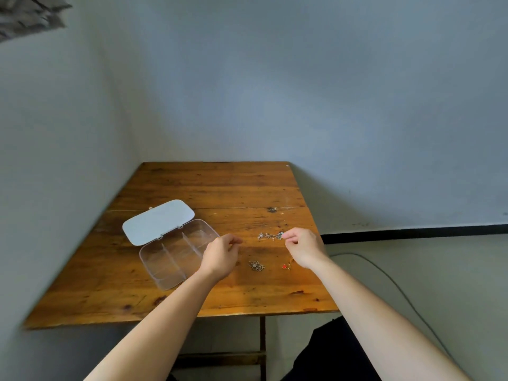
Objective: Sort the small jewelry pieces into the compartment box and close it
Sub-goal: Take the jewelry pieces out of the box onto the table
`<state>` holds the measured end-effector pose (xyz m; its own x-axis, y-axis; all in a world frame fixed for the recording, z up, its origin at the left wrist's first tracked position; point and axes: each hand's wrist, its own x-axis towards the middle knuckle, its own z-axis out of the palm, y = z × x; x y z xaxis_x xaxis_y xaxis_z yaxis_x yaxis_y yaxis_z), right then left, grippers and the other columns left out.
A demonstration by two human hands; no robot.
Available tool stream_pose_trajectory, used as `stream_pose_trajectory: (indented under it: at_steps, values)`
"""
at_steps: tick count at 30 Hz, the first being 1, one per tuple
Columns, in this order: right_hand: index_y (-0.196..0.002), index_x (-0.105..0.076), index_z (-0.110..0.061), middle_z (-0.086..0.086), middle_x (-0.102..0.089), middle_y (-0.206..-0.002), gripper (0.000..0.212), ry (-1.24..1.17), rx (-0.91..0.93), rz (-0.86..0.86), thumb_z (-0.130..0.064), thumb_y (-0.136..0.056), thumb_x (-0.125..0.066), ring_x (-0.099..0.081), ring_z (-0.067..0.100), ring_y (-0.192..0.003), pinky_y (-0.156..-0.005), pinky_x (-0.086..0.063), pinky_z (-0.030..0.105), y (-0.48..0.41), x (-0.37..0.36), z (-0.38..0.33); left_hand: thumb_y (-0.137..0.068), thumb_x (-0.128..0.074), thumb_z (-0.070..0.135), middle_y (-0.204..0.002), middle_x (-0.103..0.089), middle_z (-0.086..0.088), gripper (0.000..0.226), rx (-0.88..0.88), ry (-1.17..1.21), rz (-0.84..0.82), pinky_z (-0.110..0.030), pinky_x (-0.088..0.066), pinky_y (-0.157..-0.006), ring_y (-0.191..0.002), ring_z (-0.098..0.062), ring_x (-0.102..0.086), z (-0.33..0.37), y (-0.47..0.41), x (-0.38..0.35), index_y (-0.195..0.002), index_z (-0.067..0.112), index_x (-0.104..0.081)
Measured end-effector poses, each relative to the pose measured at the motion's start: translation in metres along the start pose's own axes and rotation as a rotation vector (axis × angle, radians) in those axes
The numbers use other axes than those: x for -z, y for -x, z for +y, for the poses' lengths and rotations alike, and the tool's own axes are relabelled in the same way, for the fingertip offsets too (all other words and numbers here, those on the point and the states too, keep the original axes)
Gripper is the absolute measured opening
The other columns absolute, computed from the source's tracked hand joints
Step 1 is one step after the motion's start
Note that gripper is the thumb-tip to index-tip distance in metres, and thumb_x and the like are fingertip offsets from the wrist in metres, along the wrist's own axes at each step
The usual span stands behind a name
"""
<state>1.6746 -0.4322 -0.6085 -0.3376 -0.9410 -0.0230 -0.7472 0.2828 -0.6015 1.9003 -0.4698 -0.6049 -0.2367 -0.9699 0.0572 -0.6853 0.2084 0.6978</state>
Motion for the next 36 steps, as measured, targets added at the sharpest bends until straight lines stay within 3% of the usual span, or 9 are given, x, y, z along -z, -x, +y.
stream_pose_trajectory:
  at_steps: [3,6,10,16,20,24,30,34,36]
  values:
    - [-0.112,-0.068,-0.035,-0.015,-0.067,-0.114,0.023,-0.061,0.083,-0.016,-0.021,-0.101,-0.053,-0.062,0.006,-0.093,-0.067,-0.048,0.021,0.0,-0.001,-0.024,-0.099,-0.046,0.014,-0.108,-0.068,-0.005,0.027,-0.008,0.001,0.103,-0.03,-0.051,-0.063,-0.075,-0.018,-0.064,-0.007,0.01,0.025,-0.116,0.02,-0.067]
    - [-0.117,-0.068,-0.029,-0.009,-0.066,-0.12,0.027,-0.071,0.214,-0.073,-0.016,-0.101,-0.05,-0.061,0.008,-0.104,-0.078,-0.047,0.019,0.005,-0.01,-0.05,-0.1,-0.046,0.015,-0.12,-0.065,-0.004,0.028,-0.014,-0.081,0.157,-0.027,-0.052,-0.077,-0.098,-0.018,-0.063,-0.021,0.021,0.047,-0.121,0.018,-0.064]
    - [-0.124,-0.065,-0.027,-0.005,-0.062,-0.127,0.033,0.014,0.411,-0.154,-0.012,-0.1,-0.049,-0.059,0.012,-0.107,-0.088,-0.048,0.026,0.013,-0.03,-0.084,-0.1,-0.049,0.02,-0.136,-0.059,-0.005,0.032,-0.013,-0.244,0.165,-0.04,-0.047,-0.103,-0.124,-0.023,-0.053,-0.045,0.029,0.067,-0.131,0.017,-0.059]
    - [-0.139,-0.055,-0.024,-0.002,-0.05,-0.145,0.043,0.186,0.616,-0.367,-0.007,-0.099,-0.05,-0.05,0.022,-0.129,-0.102,-0.048,0.04,0.014,-0.06,-0.126,-0.104,-0.037,0.029,-0.15,-0.048,-0.002,0.039,0.034,-0.431,0.141,-0.046,-0.029,-0.117,-0.142,-0.024,-0.037,-0.07,0.02,0.071,-0.138,0.021,-0.054]
    - [-0.139,-0.055,-0.02,0.006,-0.054,-0.14,0.053,0.48,0.707,-0.488,-0.006,-0.088,-0.057,-0.056,0.031,-0.122,-0.091,-0.054,0.044,-0.002,-0.067,-0.147,-0.103,-0.037,0.029,-0.146,-0.052,0.0,0.038,0.038,-0.487,0.095,-0.042,-0.031,-0.114,-0.139,-0.022,-0.04,-0.087,0.012,0.065,-0.137,0.023,-0.053]
    - [-0.118,-0.067,-0.017,0.008,-0.064,-0.116,0.032,0.68,0.766,-0.54,-0.008,-0.09,-0.056,-0.062,0.032,-0.105,-0.072,-0.048,0.038,-0.018,-0.075,-0.156,-0.1,-0.037,0.03,-0.137,-0.059,0.001,0.037,0.059,-0.524,0.095,-0.041,-0.041,-0.105,-0.131,-0.022,-0.048,-0.096,0.009,0.058,-0.129,0.024,-0.059]
    - [-0.103,-0.075,-0.013,0.011,-0.071,-0.102,0.014,0.671,0.811,-0.506,-0.015,-0.094,-0.065,-0.065,0.032,-0.094,-0.074,-0.053,0.037,-0.024,-0.09,-0.153,-0.098,-0.037,0.029,-0.135,-0.062,0.001,0.04,0.068,-0.553,0.087,-0.041,-0.043,-0.103,-0.132,-0.021,-0.047,-0.099,0.007,0.056,-0.128,0.023,-0.061]
    - [-0.102,-0.077,-0.011,0.01,-0.071,-0.101,0.014,0.595,0.772,-0.543,-0.008,-0.09,-0.07,-0.067,0.028,-0.091,-0.079,-0.057,0.037,-0.026,-0.088,-0.158,-0.098,-0.036,0.028,-0.135,-0.062,0.002,0.04,0.066,-0.572,0.083,-0.04,-0.043,-0.103,-0.131,-0.02,-0.047,-0.098,0.006,0.056,-0.129,0.024,-0.061]
    - [-0.092,-0.075,-0.009,0.01,-0.07,-0.097,0.008,0.619,0.765,-0.563,-0.004,-0.089,-0.07,-0.066,0.028,-0.087,-0.072,-0.054,0.034,-0.026,-0.088,-0.163,-0.097,-0.036,0.027,-0.135,-0.061,0.001,0.04,0.068,-0.573,0.079,-0.041,-0.043,-0.103,-0.131,-0.02,-0.047,-0.098,0.005,0.056,-0.129,0.023,-0.06]
